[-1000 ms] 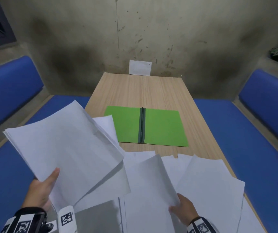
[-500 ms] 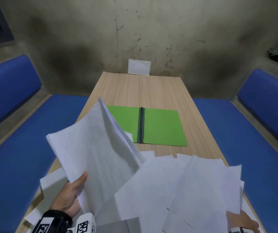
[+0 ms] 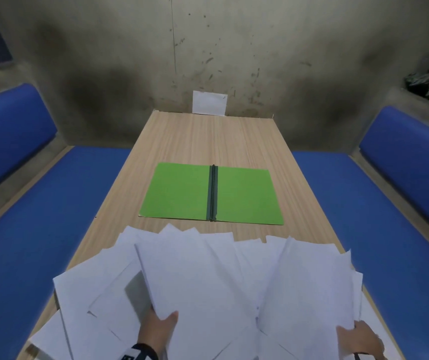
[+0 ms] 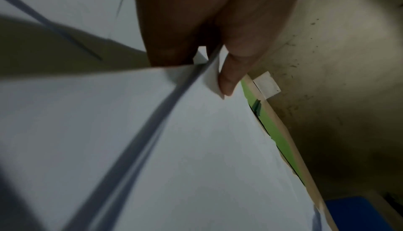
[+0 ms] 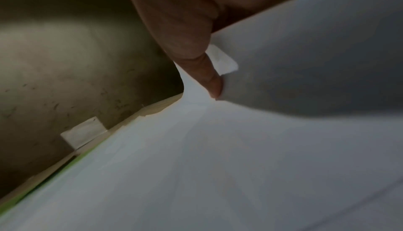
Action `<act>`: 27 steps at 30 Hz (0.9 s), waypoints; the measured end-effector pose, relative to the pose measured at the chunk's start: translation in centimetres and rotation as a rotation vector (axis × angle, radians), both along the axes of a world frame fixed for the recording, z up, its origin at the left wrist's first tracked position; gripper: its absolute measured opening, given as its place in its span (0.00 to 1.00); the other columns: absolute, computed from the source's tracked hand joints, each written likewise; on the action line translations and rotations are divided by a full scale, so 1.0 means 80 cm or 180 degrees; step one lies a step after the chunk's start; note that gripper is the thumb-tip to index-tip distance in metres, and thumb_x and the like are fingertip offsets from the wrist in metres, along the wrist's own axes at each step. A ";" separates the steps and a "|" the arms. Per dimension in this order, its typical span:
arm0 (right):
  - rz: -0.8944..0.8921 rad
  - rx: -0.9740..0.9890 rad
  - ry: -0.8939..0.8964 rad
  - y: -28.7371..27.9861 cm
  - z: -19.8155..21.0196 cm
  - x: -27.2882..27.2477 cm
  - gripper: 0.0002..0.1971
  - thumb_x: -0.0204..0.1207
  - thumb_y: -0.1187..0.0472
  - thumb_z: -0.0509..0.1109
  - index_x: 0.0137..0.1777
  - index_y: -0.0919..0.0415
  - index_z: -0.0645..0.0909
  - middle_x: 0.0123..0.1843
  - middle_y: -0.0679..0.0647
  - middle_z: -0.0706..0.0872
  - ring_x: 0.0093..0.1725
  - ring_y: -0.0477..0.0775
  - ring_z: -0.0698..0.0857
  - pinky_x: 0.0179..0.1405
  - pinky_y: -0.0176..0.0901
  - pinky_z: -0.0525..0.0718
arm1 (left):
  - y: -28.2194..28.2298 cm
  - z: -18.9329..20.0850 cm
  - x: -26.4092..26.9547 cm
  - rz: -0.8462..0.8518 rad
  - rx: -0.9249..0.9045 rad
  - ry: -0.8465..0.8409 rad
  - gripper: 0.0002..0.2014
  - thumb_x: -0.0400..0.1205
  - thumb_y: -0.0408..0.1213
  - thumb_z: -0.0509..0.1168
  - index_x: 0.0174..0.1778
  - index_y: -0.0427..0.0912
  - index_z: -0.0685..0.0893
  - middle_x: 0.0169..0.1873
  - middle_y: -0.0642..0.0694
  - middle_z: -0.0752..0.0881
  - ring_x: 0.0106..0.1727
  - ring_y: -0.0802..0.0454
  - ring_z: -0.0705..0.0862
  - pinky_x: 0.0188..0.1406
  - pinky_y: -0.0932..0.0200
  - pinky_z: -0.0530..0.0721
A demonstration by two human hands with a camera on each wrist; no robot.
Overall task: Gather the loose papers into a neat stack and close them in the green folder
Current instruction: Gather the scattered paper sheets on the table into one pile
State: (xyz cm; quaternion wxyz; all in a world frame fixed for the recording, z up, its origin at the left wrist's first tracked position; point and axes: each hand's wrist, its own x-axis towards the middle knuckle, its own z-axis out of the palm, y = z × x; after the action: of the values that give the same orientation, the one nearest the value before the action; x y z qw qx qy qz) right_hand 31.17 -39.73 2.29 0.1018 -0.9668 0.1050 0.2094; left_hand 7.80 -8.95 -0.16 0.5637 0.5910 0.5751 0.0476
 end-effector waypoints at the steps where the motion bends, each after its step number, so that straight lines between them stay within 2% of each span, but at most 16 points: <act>1: 0.0124 0.0029 0.0123 0.005 0.001 -0.003 0.19 0.79 0.52 0.56 0.63 0.59 0.79 0.68 0.56 0.77 0.70 0.56 0.74 0.72 0.45 0.66 | -0.002 0.002 0.004 -0.0105 -0.0090 0.0015 0.25 0.73 0.31 0.71 0.66 0.28 0.76 0.61 0.31 0.83 0.63 0.36 0.82 0.66 0.51 0.76; 3: -0.0043 0.0067 0.0212 0.016 -0.002 -0.005 0.19 0.79 0.53 0.56 0.64 0.58 0.79 0.70 0.56 0.75 0.70 0.57 0.72 0.73 0.47 0.66 | -0.007 0.009 0.012 -0.0276 -0.0197 -0.0051 0.29 0.72 0.34 0.71 0.69 0.30 0.74 0.63 0.32 0.83 0.63 0.37 0.82 0.67 0.51 0.76; 4: 0.0007 0.0089 0.0200 0.019 -0.001 -0.008 0.19 0.78 0.53 0.57 0.63 0.59 0.80 0.66 0.56 0.78 0.66 0.58 0.74 0.71 0.47 0.69 | -0.006 0.007 0.014 -0.0338 -0.0244 -0.0118 0.30 0.71 0.34 0.71 0.70 0.31 0.73 0.63 0.32 0.83 0.63 0.37 0.81 0.67 0.50 0.76; 6: 0.0003 0.0260 0.0182 0.021 -0.005 -0.009 0.17 0.77 0.54 0.59 0.58 0.60 0.83 0.50 0.56 0.82 0.51 0.57 0.77 0.58 0.44 0.74 | -0.008 0.005 0.018 -0.0484 -0.0298 -0.0176 0.30 0.74 0.31 0.69 0.72 0.32 0.70 0.64 0.33 0.82 0.64 0.38 0.81 0.68 0.50 0.76; 8: -0.0077 0.0348 -0.0049 0.027 0.002 -0.018 0.14 0.77 0.56 0.60 0.55 0.60 0.85 0.41 0.55 0.79 0.44 0.56 0.73 0.46 0.41 0.69 | -0.010 0.004 0.019 -0.0540 -0.0256 -0.0183 0.29 0.74 0.28 0.67 0.73 0.32 0.68 0.64 0.32 0.81 0.62 0.38 0.81 0.67 0.49 0.76; 9: -0.0076 0.0390 -0.0198 0.027 0.002 -0.018 0.14 0.77 0.58 0.60 0.54 0.60 0.85 0.41 0.56 0.79 0.43 0.57 0.73 0.45 0.41 0.67 | -0.008 0.003 0.019 -0.0507 -0.0208 -0.0224 0.30 0.74 0.27 0.68 0.72 0.32 0.68 0.64 0.32 0.81 0.60 0.39 0.81 0.66 0.49 0.77; 11: -0.0128 0.0698 -0.0588 0.026 0.007 -0.019 0.13 0.77 0.64 0.61 0.53 0.66 0.85 0.45 0.61 0.84 0.43 0.59 0.74 0.49 0.44 0.73 | -0.006 0.005 0.015 -0.0411 -0.0137 -0.0260 0.31 0.73 0.25 0.69 0.72 0.31 0.67 0.64 0.31 0.80 0.58 0.40 0.80 0.65 0.50 0.76; 12: -0.0186 0.0980 -0.0770 0.027 0.014 -0.019 0.12 0.76 0.67 0.61 0.55 0.68 0.84 0.49 0.65 0.86 0.44 0.60 0.75 0.54 0.49 0.78 | -0.003 0.008 0.012 -0.0382 -0.0115 -0.0267 0.31 0.72 0.24 0.69 0.72 0.30 0.66 0.64 0.31 0.79 0.59 0.40 0.79 0.65 0.49 0.75; 13: -0.0228 0.1221 -0.0957 0.028 0.023 -0.018 0.13 0.76 0.70 0.61 0.57 0.69 0.82 0.54 0.68 0.86 0.45 0.61 0.76 0.59 0.53 0.78 | 0.000 0.008 0.010 -0.0369 -0.0089 -0.0329 0.32 0.72 0.24 0.70 0.72 0.30 0.66 0.64 0.31 0.79 0.59 0.40 0.79 0.65 0.49 0.75; 16: -0.0305 0.1947 -0.1450 0.033 0.062 -0.012 0.21 0.75 0.74 0.62 0.68 0.64 0.73 0.60 0.64 0.82 0.58 0.66 0.80 0.62 0.58 0.74 | 0.013 0.006 0.001 -0.0386 -0.0116 -0.0369 0.31 0.71 0.23 0.72 0.69 0.30 0.70 0.62 0.32 0.81 0.54 0.43 0.79 0.64 0.50 0.76; 19: -0.0216 0.2903 -0.1581 0.043 0.102 -0.003 0.29 0.75 0.75 0.64 0.74 0.53 0.65 0.63 0.57 0.78 0.63 0.60 0.78 0.64 0.55 0.73 | 0.022 0.007 -0.005 -0.0474 -0.0302 -0.0523 0.22 0.71 0.23 0.72 0.61 0.29 0.78 0.53 0.35 0.86 0.50 0.43 0.82 0.57 0.53 0.78; 20: -0.0198 0.3124 -0.1584 0.046 0.114 0.000 0.30 0.75 0.74 0.65 0.74 0.52 0.65 0.64 0.57 0.79 0.63 0.58 0.78 0.63 0.54 0.73 | 0.021 0.010 -0.005 -0.0455 -0.0413 -0.0583 0.20 0.71 0.23 0.72 0.59 0.29 0.79 0.49 0.37 0.86 0.49 0.42 0.82 0.54 0.54 0.78; 21: -0.0219 0.3389 -0.1543 0.050 0.126 0.001 0.29 0.75 0.74 0.65 0.73 0.54 0.66 0.63 0.58 0.79 0.61 0.58 0.79 0.62 0.52 0.74 | 0.022 0.007 -0.005 -0.0419 -0.0485 -0.0662 0.21 0.71 0.24 0.72 0.60 0.30 0.79 0.47 0.38 0.86 0.49 0.42 0.82 0.53 0.54 0.77; 23: -0.0328 0.3848 -0.1206 0.060 0.141 0.002 0.24 0.75 0.74 0.65 0.71 0.64 0.69 0.60 0.60 0.79 0.57 0.59 0.80 0.56 0.47 0.77 | 0.021 0.005 -0.005 -0.0421 -0.0546 -0.0721 0.30 0.67 0.28 0.71 0.67 0.31 0.76 0.51 0.37 0.85 0.53 0.40 0.82 0.54 0.52 0.78; 25: -0.0391 0.4177 -0.0623 0.074 0.138 -0.001 0.21 0.75 0.74 0.65 0.68 0.68 0.72 0.59 0.61 0.80 0.47 0.57 0.82 0.47 0.43 0.84 | 0.017 0.007 -0.003 -0.0472 -0.0636 -0.0805 0.39 0.63 0.32 0.69 0.74 0.36 0.69 0.56 0.38 0.83 0.57 0.39 0.82 0.58 0.49 0.79; 27: -0.0347 0.4182 -0.0014 0.090 0.112 -0.005 0.20 0.72 0.75 0.69 0.64 0.68 0.74 0.55 0.63 0.83 0.43 0.54 0.83 0.43 0.43 0.82 | 0.012 0.013 0.000 -0.0459 -0.0863 -0.0967 0.39 0.69 0.29 0.69 0.77 0.40 0.63 0.59 0.39 0.80 0.59 0.40 0.80 0.58 0.47 0.78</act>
State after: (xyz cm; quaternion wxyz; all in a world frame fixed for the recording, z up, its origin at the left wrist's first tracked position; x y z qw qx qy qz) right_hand 30.76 -32.57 11.28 0.6814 -0.6973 0.0040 0.2225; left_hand 7.77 -7.96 0.89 0.7202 0.5354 0.4409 0.0178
